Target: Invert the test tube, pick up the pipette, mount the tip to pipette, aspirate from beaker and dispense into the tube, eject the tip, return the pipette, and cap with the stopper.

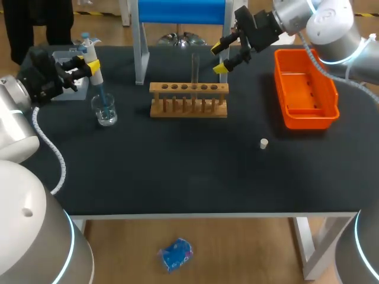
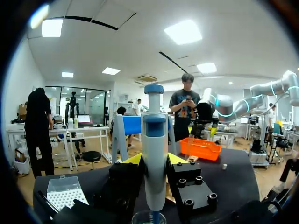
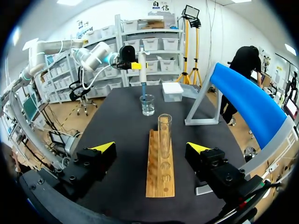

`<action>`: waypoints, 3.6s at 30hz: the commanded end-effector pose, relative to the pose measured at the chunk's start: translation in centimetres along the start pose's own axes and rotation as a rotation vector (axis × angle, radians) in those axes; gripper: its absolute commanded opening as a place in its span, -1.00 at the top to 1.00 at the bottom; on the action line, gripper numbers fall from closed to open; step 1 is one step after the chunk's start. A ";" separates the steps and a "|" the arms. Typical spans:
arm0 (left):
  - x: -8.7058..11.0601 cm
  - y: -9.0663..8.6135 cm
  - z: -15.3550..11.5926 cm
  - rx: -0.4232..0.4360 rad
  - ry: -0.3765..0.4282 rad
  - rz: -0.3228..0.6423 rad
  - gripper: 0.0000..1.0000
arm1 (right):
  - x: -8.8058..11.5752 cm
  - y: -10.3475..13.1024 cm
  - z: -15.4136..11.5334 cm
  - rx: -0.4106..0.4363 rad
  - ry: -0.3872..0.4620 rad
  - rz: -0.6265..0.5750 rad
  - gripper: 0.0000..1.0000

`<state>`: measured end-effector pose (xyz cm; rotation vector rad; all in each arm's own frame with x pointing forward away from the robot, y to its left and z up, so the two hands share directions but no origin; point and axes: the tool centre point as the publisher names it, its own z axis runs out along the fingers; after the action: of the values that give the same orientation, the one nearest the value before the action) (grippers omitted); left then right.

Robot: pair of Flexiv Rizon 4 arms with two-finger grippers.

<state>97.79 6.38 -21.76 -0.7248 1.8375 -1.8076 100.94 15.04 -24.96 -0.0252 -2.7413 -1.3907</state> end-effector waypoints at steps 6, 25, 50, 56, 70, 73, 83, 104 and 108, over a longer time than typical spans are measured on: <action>-0.1 -0.3 -0.1 0.010 0.005 0.017 1.00 | -0.1 0.0 0.0 0.001 0.002 0.000 -1.00; -0.4 -2.5 -0.2 0.020 0.006 0.073 1.00 | -0.1 0.0 0.0 0.001 0.002 0.000 -1.00; -0.4 -3.0 -0.1 0.013 0.008 0.093 1.00 | -0.1 0.0 0.0 0.001 0.002 0.000 -1.00; -0.1 -4.1 -0.2 0.006 0.010 0.105 1.00 | -0.1 0.0 0.0 0.001 0.002 0.000 -1.00; 0.6 -9.5 -0.3 -0.025 -0.014 0.173 1.00 | -0.1 0.0 0.0 0.001 0.002 0.000 -1.00; 1.0 -11.6 0.1 -0.027 -0.013 0.191 1.00 | -0.1 0.0 0.0 0.001 0.002 0.000 -1.00; 5.3 -19.5 2.9 -0.044 0.036 0.197 1.00 | -0.1 0.0 0.0 0.001 0.002 0.000 -1.00; 18.1 -25.7 16.1 -0.062 0.404 0.286 1.00 | -0.1 0.0 0.0 0.001 0.002 0.000 -1.00; 18.7 -25.3 17.9 -0.059 0.440 0.285 1.00 | -0.1 0.0 0.0 0.001 0.002 0.000 -1.00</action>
<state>94.64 -17.04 3.95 -0.1008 2.1189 -1.8131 100.94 15.04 -24.97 -0.0253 -2.7413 -1.3908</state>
